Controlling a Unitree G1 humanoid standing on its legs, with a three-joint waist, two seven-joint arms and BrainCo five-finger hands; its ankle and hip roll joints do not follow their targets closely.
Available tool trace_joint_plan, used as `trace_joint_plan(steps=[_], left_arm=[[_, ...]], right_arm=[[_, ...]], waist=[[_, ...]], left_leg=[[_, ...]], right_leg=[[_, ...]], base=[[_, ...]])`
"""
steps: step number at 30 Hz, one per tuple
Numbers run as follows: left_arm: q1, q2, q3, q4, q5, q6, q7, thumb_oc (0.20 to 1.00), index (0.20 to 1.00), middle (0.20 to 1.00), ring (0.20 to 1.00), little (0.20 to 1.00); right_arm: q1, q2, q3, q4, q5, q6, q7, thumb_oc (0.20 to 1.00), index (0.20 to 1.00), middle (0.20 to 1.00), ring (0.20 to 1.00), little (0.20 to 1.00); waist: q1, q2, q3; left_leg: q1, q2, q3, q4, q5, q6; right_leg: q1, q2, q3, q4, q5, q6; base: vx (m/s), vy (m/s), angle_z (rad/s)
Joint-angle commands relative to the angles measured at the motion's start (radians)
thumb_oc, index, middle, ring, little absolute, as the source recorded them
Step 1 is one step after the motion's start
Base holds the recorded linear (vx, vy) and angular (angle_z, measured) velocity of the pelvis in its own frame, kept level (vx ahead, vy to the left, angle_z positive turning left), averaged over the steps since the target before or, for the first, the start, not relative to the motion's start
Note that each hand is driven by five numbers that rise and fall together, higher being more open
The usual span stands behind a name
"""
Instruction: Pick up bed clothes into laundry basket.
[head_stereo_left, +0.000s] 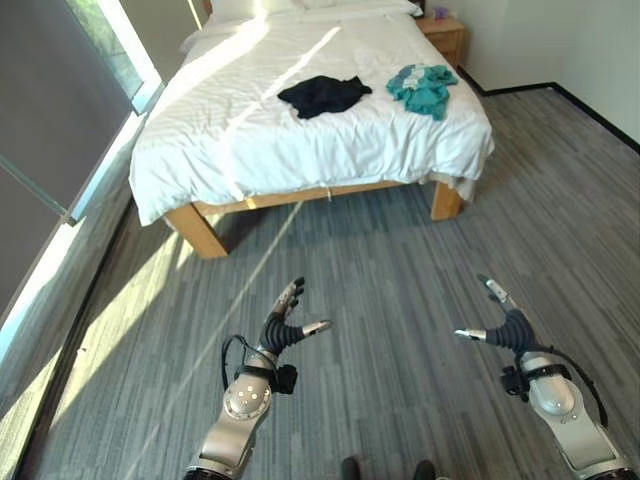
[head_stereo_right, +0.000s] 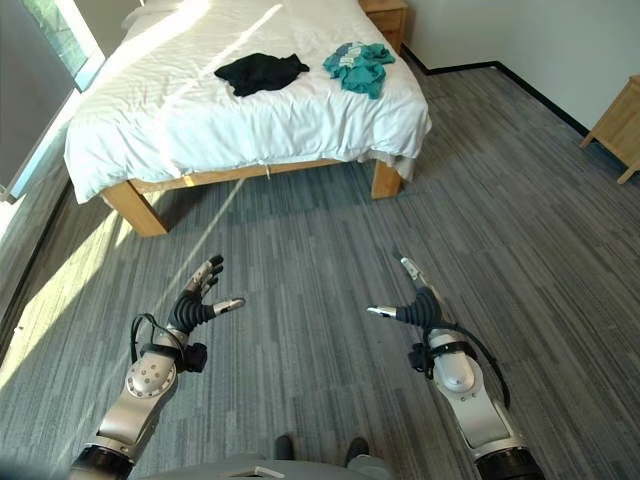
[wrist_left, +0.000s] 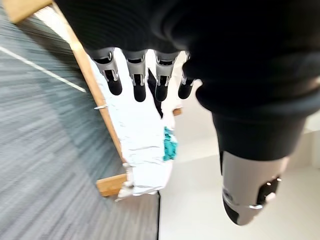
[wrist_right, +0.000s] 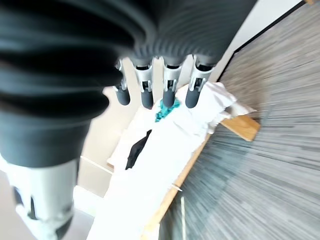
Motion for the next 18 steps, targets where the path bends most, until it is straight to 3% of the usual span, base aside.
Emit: trace_joint_plan(steps=[1,11,13,14,16,17,18], left_arm=[[-0.033,0.043,-0.031,-0.022,-0.046,-0.064,-0.014,1.0,1.0,1.0,1.0,1.0],[-0.037,0.058,-0.035,0.008,-0.088,-0.056,-0.016,1.0,1.0,1.0,1.0,1.0],[-0.038,0.057,-0.033,0.029,-0.089,-0.057,-0.017,1.0,1.0,1.0,1.0,1.0],[-0.047,0.058,-0.035,0.045,-0.084,-0.055,-0.015,1.0,1.0,1.0,1.0,1.0],[-0.092,0.051,-0.053,0.083,-0.08,-0.052,0.005,1.0,1.0,1.0,1.0,1.0],[-0.116,0.051,-0.062,0.087,-0.078,-0.048,0.014,1.0,1.0,1.0,1.0,1.0],[-0.136,0.051,-0.069,0.088,-0.072,-0.048,0.024,1.0,1.0,1.0,1.0,1.0]], right_arm=[[-0.014,-0.009,0.004,-0.057,-0.003,-0.058,-0.011,1.0,1.0,1.0,1.0,1.0],[0.01,0.006,0.017,-0.035,0.009,-0.032,-0.01,1.0,1.0,1.0,1.0,1.0],[-0.003,-0.003,0.034,-0.048,0.006,-0.036,0.0,1.0,1.0,1.0,1.0,1.0],[-0.005,-0.006,0.04,-0.055,0.012,-0.04,0.006,1.0,1.0,1.0,1.0,1.0],[-0.007,-0.02,0.049,-0.072,0.025,-0.047,0.002,1.0,1.0,1.0,1.0,1.0],[-0.013,-0.032,0.056,-0.077,0.029,-0.046,-0.001,1.0,1.0,1.0,1.0,1.0],[-0.022,-0.041,0.054,-0.08,0.035,-0.046,-0.001,1.0,1.0,1.0,1.0,1.0]], waist=[[-0.002,-0.033,-0.037],[-0.031,-0.031,-0.021],[-0.039,-0.041,0.0],[-0.037,-0.047,0.011],[-0.017,-0.068,0.061],[-0.002,-0.084,0.085],[0.002,-0.095,0.1]], left_leg=[[0.016,0.094,-0.09,-0.011,0.019,-0.118],[0.03,0.115,-0.088,0.005,0.014,-0.121],[-0.001,0.124,-0.084,0.132,-0.005,-0.124],[-0.031,0.13,-0.086,0.223,0.012,-0.131],[-0.174,0.149,-0.131,0.501,0.126,-0.154],[-0.227,0.138,-0.154,0.589,0.176,-0.154],[-0.296,0.127,-0.165,0.653,0.162,-0.145]], right_leg=[[-0.007,-0.117,0.039,0.0,0.021,0.136],[-0.043,-0.076,0.085,0.082,-0.034,0.109],[-0.042,-0.059,0.124,0.075,-0.046,0.092],[-0.028,-0.049,0.14,0.062,-0.047,0.08],[0.008,-0.026,0.161,0.041,-0.043,0.044],[0.021,-0.027,0.169,0.034,-0.042,0.029],[0.03,-0.023,0.174,0.023,-0.046,0.022]], base=[[0.0,0.0,0.0],[0.02,-0.06,0.01],[0.02,-0.12,-0.19],[0.04,-0.208,-0.41],[0.02,-0.275,-0.63],[0.02,-0.259,-0.73],[0.1,-0.217,-0.58]])
